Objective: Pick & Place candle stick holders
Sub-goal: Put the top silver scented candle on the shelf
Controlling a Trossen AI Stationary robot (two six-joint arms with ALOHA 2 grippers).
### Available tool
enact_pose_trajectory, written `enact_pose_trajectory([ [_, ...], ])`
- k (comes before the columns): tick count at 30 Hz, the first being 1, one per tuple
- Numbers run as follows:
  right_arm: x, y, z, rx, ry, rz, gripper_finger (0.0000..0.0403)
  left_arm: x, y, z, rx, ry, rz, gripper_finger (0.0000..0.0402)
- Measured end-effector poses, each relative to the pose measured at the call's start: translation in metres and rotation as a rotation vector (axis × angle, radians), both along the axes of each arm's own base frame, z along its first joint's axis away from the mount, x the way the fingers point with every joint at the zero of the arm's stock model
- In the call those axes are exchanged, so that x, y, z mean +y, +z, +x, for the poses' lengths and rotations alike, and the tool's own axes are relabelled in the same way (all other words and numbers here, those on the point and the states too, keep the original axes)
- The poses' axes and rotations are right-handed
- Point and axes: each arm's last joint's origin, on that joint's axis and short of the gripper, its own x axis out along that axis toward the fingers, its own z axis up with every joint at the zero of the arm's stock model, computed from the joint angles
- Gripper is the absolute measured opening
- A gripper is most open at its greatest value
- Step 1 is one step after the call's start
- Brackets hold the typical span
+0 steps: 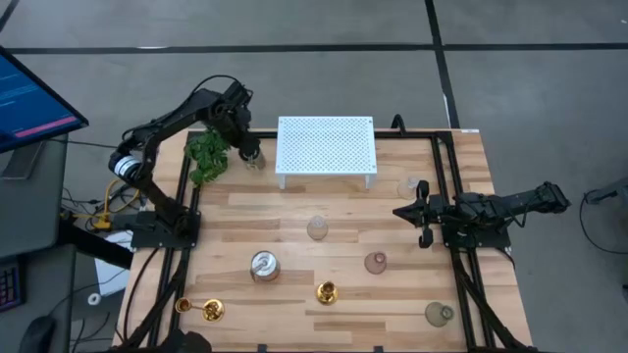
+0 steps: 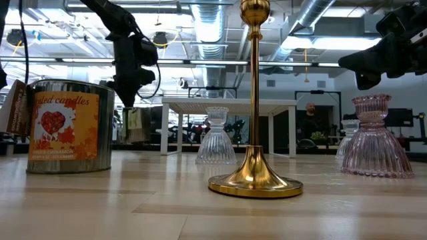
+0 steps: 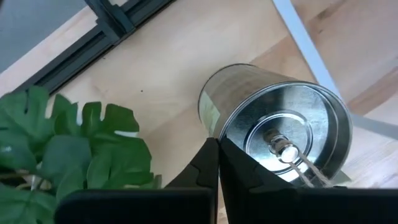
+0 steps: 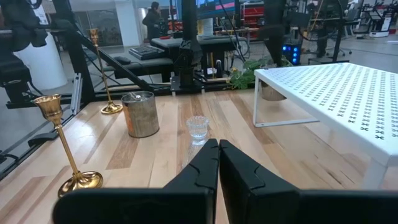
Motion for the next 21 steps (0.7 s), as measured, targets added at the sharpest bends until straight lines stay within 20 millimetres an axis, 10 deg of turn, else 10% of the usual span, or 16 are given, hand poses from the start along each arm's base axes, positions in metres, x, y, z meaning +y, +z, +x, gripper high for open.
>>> enact_pose_trajectory([
  [21,0.0,0.0,0.0,0.001,0.001,0.0,0.0005,-0.023,0.025,-0.016,-0.139,0.267,-0.051,0.0],
])
